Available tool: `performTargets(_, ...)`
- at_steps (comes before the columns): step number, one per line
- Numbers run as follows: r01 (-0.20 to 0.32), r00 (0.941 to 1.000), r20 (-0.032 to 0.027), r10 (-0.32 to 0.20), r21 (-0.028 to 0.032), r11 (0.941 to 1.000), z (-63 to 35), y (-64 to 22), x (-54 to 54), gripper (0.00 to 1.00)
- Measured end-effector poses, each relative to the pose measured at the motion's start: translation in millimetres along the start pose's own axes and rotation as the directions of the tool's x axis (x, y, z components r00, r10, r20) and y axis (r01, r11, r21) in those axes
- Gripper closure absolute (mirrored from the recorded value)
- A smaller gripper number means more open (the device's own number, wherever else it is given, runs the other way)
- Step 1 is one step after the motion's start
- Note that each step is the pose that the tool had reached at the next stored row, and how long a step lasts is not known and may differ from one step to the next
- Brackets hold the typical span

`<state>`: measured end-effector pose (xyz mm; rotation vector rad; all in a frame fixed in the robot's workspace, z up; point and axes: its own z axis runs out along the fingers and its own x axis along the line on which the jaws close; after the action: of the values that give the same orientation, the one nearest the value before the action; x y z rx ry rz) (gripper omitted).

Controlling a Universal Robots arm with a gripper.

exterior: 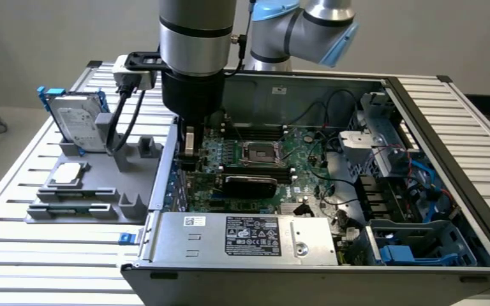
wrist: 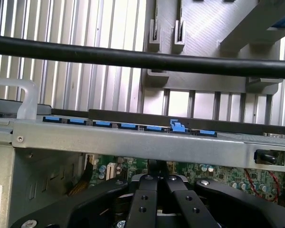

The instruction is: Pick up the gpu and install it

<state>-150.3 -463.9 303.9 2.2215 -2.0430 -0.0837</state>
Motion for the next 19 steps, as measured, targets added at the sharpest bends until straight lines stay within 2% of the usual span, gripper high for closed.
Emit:
performTargets(5, 0.000, 1.0000, 0.0020, 0.000, 0.0004, 1.0000, -0.7, -1.0, 0.1, 0.89)
performTargets(19, 0.000, 1.0000, 0.0021, 0.000, -0.0019, 1.0000, -0.2, 0.9, 0.1, 0.89)
